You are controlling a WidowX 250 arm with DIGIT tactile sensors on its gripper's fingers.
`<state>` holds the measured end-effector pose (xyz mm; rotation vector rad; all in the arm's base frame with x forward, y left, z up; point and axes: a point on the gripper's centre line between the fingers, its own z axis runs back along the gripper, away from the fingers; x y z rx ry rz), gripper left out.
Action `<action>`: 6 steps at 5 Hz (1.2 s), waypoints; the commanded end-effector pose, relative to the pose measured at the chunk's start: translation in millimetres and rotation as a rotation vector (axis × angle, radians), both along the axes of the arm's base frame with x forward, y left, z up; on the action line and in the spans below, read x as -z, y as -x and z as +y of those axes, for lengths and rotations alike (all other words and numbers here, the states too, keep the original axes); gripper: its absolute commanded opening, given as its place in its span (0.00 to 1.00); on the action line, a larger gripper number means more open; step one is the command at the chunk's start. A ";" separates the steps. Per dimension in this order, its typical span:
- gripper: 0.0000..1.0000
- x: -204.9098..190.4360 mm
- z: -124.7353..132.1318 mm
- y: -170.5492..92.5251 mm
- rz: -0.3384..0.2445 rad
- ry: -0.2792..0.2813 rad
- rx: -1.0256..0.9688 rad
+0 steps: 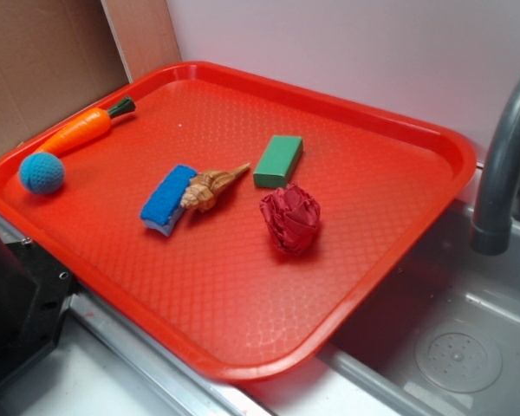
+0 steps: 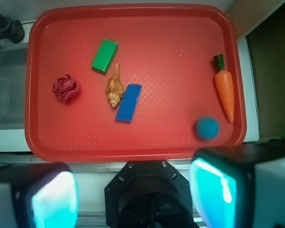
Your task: Grab the blue ball.
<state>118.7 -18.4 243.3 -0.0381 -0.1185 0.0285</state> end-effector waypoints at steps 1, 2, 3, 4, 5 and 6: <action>1.00 0.0 0.0 0.0 0.000 0.000 0.000; 1.00 44.6 44.5 6.2 -0.019 0.009 -0.242; 1.00 74.8 86.5 16.7 -0.029 0.060 -0.492; 1.00 96.7 115.9 17.0 -0.047 0.039 -0.741; 1.00 124.5 136.1 10.9 -0.024 0.013 -0.873; 1.00 154.7 151.7 5.4 -0.004 0.016 -0.854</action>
